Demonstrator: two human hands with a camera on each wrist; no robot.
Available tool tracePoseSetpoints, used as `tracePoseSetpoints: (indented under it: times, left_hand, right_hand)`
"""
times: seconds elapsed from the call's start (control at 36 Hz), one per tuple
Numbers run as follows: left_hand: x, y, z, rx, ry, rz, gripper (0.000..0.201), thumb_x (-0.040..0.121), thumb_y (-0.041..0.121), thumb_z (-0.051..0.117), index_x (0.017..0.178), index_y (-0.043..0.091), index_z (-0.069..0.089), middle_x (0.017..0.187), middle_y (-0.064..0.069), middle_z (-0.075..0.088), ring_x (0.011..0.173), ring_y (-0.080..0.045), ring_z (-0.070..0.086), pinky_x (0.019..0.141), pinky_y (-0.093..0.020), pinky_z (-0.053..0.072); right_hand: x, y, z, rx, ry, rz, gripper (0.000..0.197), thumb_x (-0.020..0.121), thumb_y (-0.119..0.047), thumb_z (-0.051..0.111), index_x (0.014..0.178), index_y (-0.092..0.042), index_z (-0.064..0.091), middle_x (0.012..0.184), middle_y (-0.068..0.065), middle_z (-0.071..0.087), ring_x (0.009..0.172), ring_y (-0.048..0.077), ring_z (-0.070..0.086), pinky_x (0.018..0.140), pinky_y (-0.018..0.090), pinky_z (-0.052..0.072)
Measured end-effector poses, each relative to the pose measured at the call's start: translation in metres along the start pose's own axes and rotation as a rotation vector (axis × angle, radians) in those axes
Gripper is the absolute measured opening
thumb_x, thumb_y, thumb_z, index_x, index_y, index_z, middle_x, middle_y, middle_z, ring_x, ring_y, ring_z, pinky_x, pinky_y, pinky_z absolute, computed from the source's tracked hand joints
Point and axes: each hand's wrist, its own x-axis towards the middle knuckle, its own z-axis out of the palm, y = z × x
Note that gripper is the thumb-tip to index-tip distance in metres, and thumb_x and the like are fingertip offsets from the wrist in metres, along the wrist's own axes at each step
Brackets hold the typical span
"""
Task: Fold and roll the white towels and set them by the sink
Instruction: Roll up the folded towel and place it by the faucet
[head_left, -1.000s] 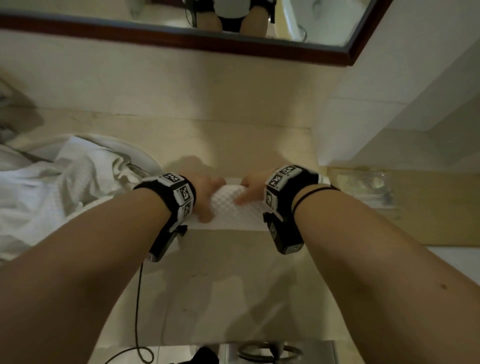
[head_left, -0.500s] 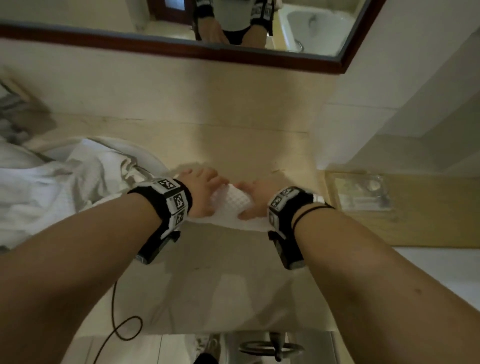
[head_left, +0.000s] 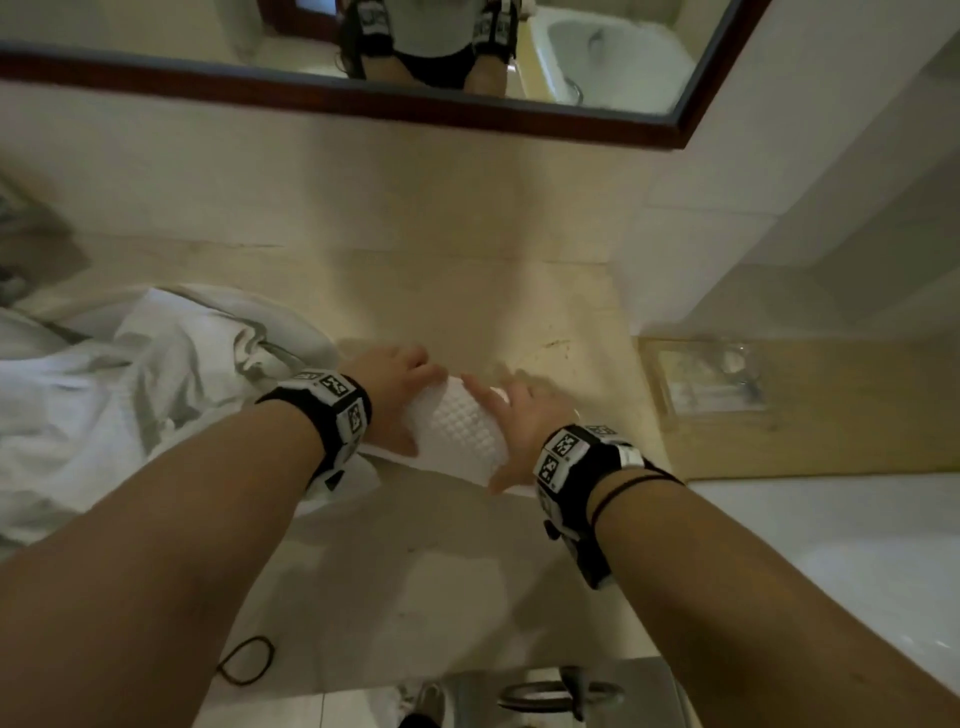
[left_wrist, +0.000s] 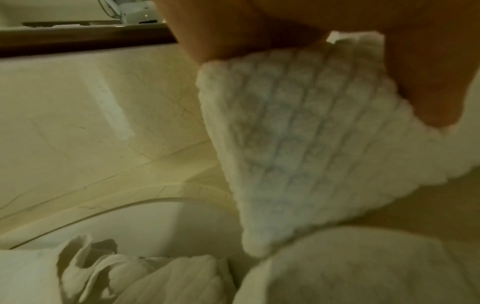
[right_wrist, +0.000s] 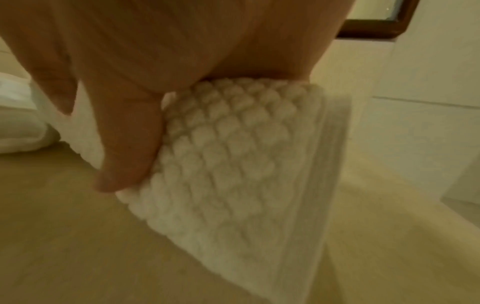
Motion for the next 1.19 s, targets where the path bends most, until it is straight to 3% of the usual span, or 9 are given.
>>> tracePoseSetpoints:
  times: [0.06, 0.08, 0.19, 0.31, 0.42, 0.67, 0.86, 1.03, 1.19]
  left_hand:
    - [-0.003, -0.003, 0.006, 0.127, 0.004, 0.009, 0.105, 0.062, 0.07, 0.063, 0.147, 0.031, 0.016, 0.139, 0.002, 0.036, 0.126, -0.022, 0.037, 0.115, -0.038, 0.016]
    - [-0.004, -0.004, 0.006, 0.166, -0.031, 0.001, 0.11, 0.06, 0.071, 0.064, 0.148, 0.032, 0.009, 0.141, 0.001, 0.034, 0.128, -0.022, 0.036, 0.116, -0.04, 0.016]
    - [-0.004, -0.004, 0.001, 0.178, -0.155, 0.001, 0.12, 0.061, 0.058, 0.072, 0.146, 0.038, -0.011, 0.136, -0.003, 0.037, 0.119, -0.024, 0.045, 0.102, -0.04, 0.04]
    - [-0.016, -0.004, -0.01, 0.136, -0.167, -0.05, 0.108, 0.07, 0.046, 0.071, 0.147, 0.037, -0.004, 0.132, -0.004, 0.041, 0.113, -0.025, 0.05, 0.096, -0.038, 0.045]
    - [-0.041, -0.004, -0.033, 0.154, -0.073, -0.087, 0.103, 0.069, 0.045, 0.071, 0.146, 0.035, 0.002, 0.13, -0.003, 0.042, 0.112, -0.025, 0.051, 0.093, -0.038, 0.048]
    - [-0.141, 0.007, -0.079, 0.198, 0.079, -0.216, 0.1, 0.068, 0.045, 0.071, 0.143, 0.037, 0.005, 0.128, -0.004, 0.042, 0.109, -0.027, 0.053, 0.091, -0.04, 0.049]
    - [-0.239, 0.018, -0.083, 0.17, 0.124, -0.357, 0.097, 0.063, 0.044, 0.07, 0.137, 0.041, 0.008, 0.125, -0.001, 0.046, 0.108, -0.027, 0.054, 0.09, -0.043, 0.05]
    - [-0.311, 0.012, -0.072, 0.149, 0.131, -0.447, 0.1, 0.061, 0.048, 0.073, 0.139, 0.04, 0.011, 0.126, -0.001, 0.048, 0.108, -0.026, 0.055, 0.086, -0.038, 0.049]
    - [-0.377, -0.02, -0.063, 0.106, 0.159, -0.542, 0.099, 0.06, 0.063, 0.067, 0.14, 0.037, 0.014, 0.138, -0.003, 0.042, 0.119, -0.028, 0.051, 0.097, -0.043, 0.045]
  right_hand:
    - [0.001, -0.003, 0.002, -0.016, 0.012, 0.012, 0.123, 0.064, -0.056, 0.076, 0.143, -0.044, -0.017, 0.15, 0.013, 0.015, 0.131, 0.036, 0.033, 0.104, 0.045, 0.038]
    - [0.001, -0.004, 0.002, -0.005, 0.018, 0.017, 0.118, 0.067, -0.052, 0.075, 0.144, -0.043, -0.015, 0.146, 0.013, 0.022, 0.126, 0.035, 0.039, 0.1, 0.044, 0.042]
    - [-0.001, -0.008, -0.006, 0.085, 0.075, 0.024, 0.109, 0.062, -0.047, 0.075, 0.143, -0.042, 0.004, 0.122, 0.007, 0.045, 0.106, 0.029, 0.052, 0.084, 0.04, 0.051]
    - [-0.014, -0.011, -0.018, 0.063, 0.135, 0.003, 0.098, 0.061, -0.048, 0.074, 0.141, -0.036, 0.017, 0.118, 0.004, 0.049, 0.106, 0.027, 0.052, 0.082, 0.038, 0.052]
    - [-0.036, -0.018, -0.037, 0.061, 0.26, -0.019, 0.089, 0.066, -0.042, 0.075, 0.139, -0.033, 0.024, 0.113, 0.001, 0.053, 0.1, 0.026, 0.057, 0.074, 0.034, 0.047]
    - [-0.112, -0.057, -0.074, -0.039, 0.44, -0.088, 0.091, 0.067, -0.044, 0.072, 0.14, -0.035, 0.018, 0.112, 0.004, 0.053, 0.094, 0.03, 0.059, 0.071, 0.034, 0.047]
    - [-0.168, -0.112, -0.08, -0.13, 0.518, -0.177, 0.094, 0.07, -0.048, 0.066, 0.144, -0.036, 0.008, 0.121, 0.007, 0.047, 0.099, 0.031, 0.058, 0.078, 0.036, 0.05]
    - [-0.193, -0.171, -0.083, -0.107, 0.558, -0.256, 0.081, 0.064, -0.043, 0.065, 0.133, -0.036, 0.022, 0.109, 0.003, 0.052, 0.092, 0.029, 0.06, 0.078, 0.037, 0.052]
    - [-0.192, -0.241, -0.101, -0.126, 0.598, -0.351, 0.085, 0.065, -0.045, 0.067, 0.137, -0.033, 0.023, 0.117, 0.002, 0.053, 0.101, 0.029, 0.059, 0.081, 0.037, 0.05]
